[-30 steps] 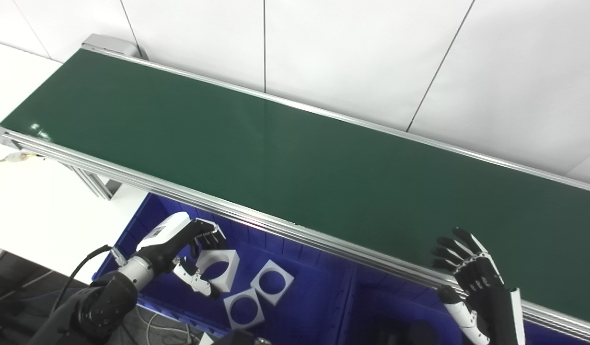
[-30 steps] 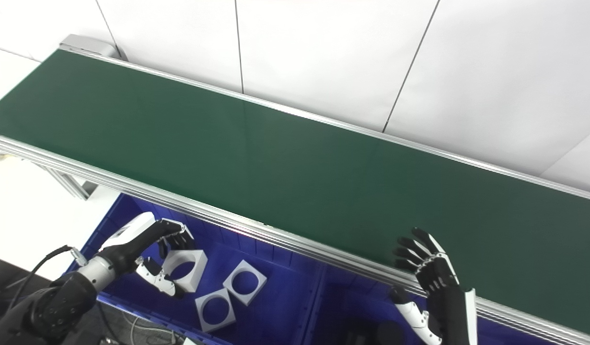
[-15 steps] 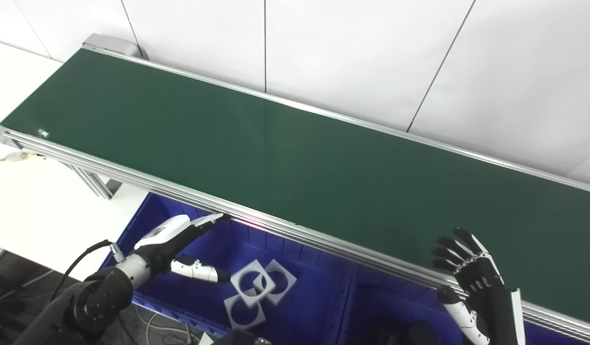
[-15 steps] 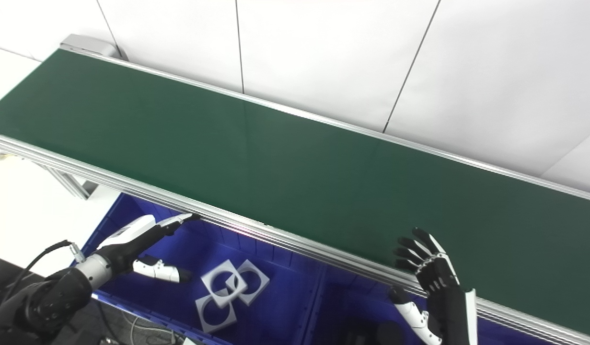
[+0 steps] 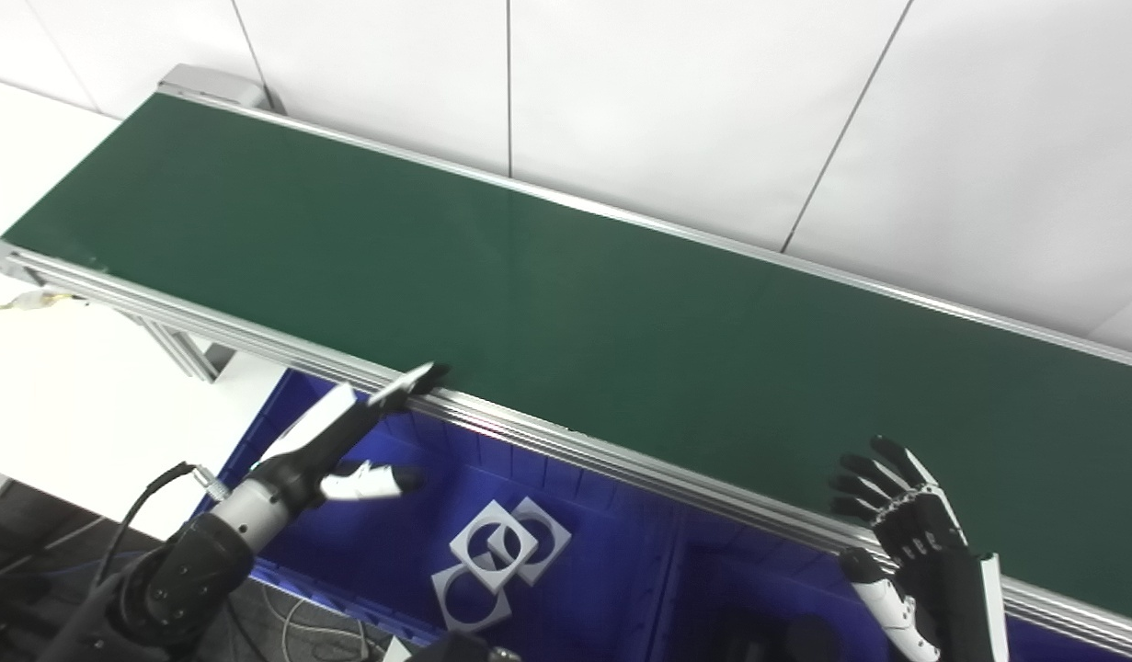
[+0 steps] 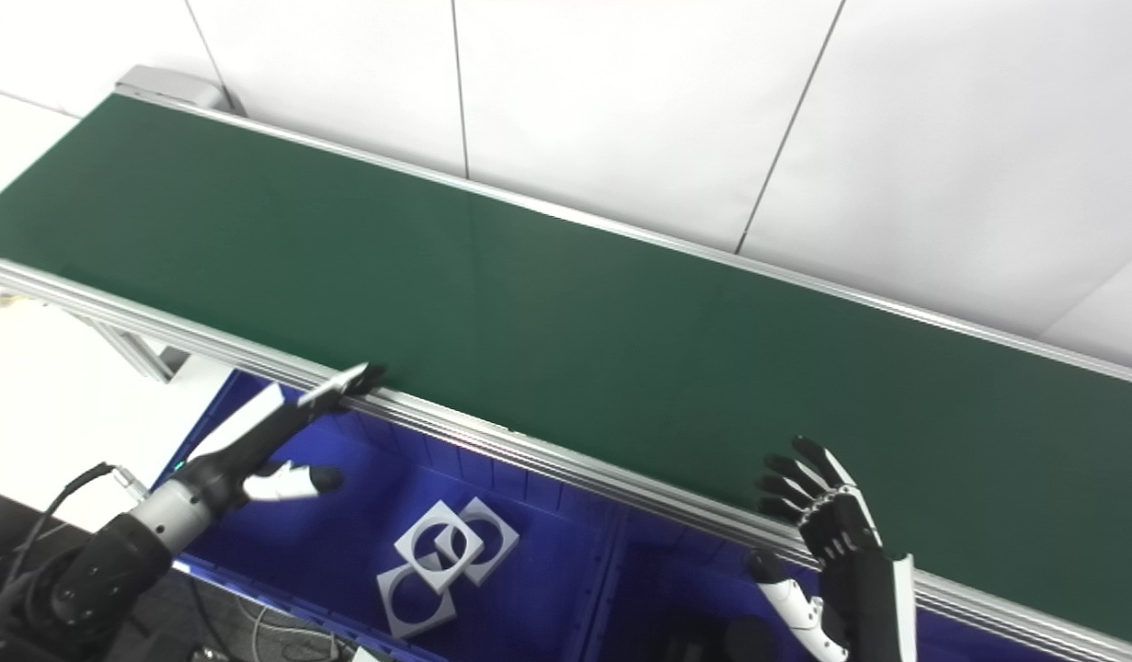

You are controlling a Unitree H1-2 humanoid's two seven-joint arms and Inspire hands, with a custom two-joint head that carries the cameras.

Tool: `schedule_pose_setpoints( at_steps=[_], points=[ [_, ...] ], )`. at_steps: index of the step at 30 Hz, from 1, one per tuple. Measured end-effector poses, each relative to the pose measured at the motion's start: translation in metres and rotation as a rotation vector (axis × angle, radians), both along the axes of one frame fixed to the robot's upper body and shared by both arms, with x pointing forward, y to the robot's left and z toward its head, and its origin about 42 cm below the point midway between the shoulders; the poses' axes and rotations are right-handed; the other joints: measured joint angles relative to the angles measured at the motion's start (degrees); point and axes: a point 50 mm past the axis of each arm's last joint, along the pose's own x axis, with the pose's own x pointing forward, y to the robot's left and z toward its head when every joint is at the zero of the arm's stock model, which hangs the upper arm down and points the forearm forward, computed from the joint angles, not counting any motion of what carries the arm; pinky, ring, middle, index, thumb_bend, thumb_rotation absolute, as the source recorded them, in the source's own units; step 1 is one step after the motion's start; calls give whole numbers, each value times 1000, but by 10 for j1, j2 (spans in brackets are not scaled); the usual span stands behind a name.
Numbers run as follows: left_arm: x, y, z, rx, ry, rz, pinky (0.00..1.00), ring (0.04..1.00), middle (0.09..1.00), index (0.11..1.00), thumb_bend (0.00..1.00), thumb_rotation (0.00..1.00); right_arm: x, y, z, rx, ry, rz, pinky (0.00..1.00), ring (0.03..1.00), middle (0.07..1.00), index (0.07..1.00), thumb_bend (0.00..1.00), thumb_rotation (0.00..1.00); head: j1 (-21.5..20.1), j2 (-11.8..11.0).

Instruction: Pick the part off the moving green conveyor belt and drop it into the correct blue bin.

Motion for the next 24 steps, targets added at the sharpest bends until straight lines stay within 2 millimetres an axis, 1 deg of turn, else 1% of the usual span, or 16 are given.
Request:
schedule_pose_setpoints(
  at_steps=[2, 4, 6, 7, 9, 10, 12, 13, 14, 15, 17, 18, 19, 20, 22, 24],
  points=[
    [6, -12, 12, -49, -59, -17, 799, 866, 883, 920, 917, 965, 0, 1, 0, 2, 1, 1, 625, 701, 760, 836, 704, 529, -6, -4],
    [15, -23, 22, -103, -104, -49, 800, 854, 877, 924, 872, 964, 0, 1, -2, 1, 6, 1, 625, 700, 761, 835, 707, 530, -24, -13],
    [23, -37, 33, -147, -144, -109, 796, 848, 876, 926, 864, 965, 0, 1, -5, -7, 19, 1, 624, 700, 762, 835, 709, 532, -24, -13],
    [25, -44, 37, -167, -161, -133, 790, 846, 878, 930, 859, 965, -1, 1, -7, -13, 25, 1, 623, 699, 764, 837, 715, 536, -44, -24],
    [32, -59, 42, -207, -180, -182, 785, 842, 872, 924, 882, 953, -1, 1, -10, -18, 34, 3, 622, 699, 766, 839, 712, 536, -55, -30],
    [36, -67, 43, -235, -185, -203, 796, 848, 873, 921, 916, 942, -1, 1, -11, -23, 38, 4, 621, 699, 767, 838, 712, 534, -59, -32],
    [42, -85, 44, -280, -197, -236, 808, 851, 876, 922, 949, 915, -3, 2, -16, -29, 52, 5, 621, 701, 766, 842, 715, 531, -69, -38],
    [43, -89, 44, -295, -195, -246, 811, 851, 876, 922, 960, 904, -3, 2, -16, -29, 52, 6, 622, 701, 766, 844, 716, 531, -83, -45],
    [46, -93, 41, -308, -187, -249, 812, 851, 876, 922, 961, 902, -3, 3, -16, -29, 50, 7, 622, 701, 766, 844, 717, 531, -83, -45],
    [48, -95, 37, -328, -175, -248, 814, 850, 873, 922, 965, 890, -3, 4, -16, -28, 48, 8, 622, 701, 764, 844, 718, 525, -104, -54],
    [53, -103, 27, -362, -145, -244, 804, 841, 864, 917, 963, 879, -4, 7, -17, -22, 50, 10, 624, 703, 761, 843, 717, 514, -107, -54],
    [54, -106, 22, -378, -125, -241, 800, 838, 861, 915, 963, 879, -4, 8, -18, -19, 51, 11, 623, 703, 761, 842, 718, 512, -118, -58],
    [55, -111, 15, -399, -105, -236, 793, 833, 857, 910, 960, 876, -5, 10, -19, -16, 53, 12, 624, 704, 763, 842, 723, 508, -132, -61],
    [55, -115, 11, -411, -93, -234, 789, 829, 855, 905, 957, 873, -6, 11, -21, -12, 56, 13, 626, 705, 763, 840, 726, 505, -158, -67],
    [55, -119, 4, -440, -72, -233, 789, 826, 855, 901, 950, 876, -8, 16, -23, -2, 60, 16, 631, 710, 764, 839, 727, 501, -163, -67],
    [55, -119, -4, -445, -57, -230, 783, 820, 851, 896, 941, 880, -10, 21, -24, 1, 60, 21, 637, 714, 767, 839, 724, 496, -229, -73]
  ],
)
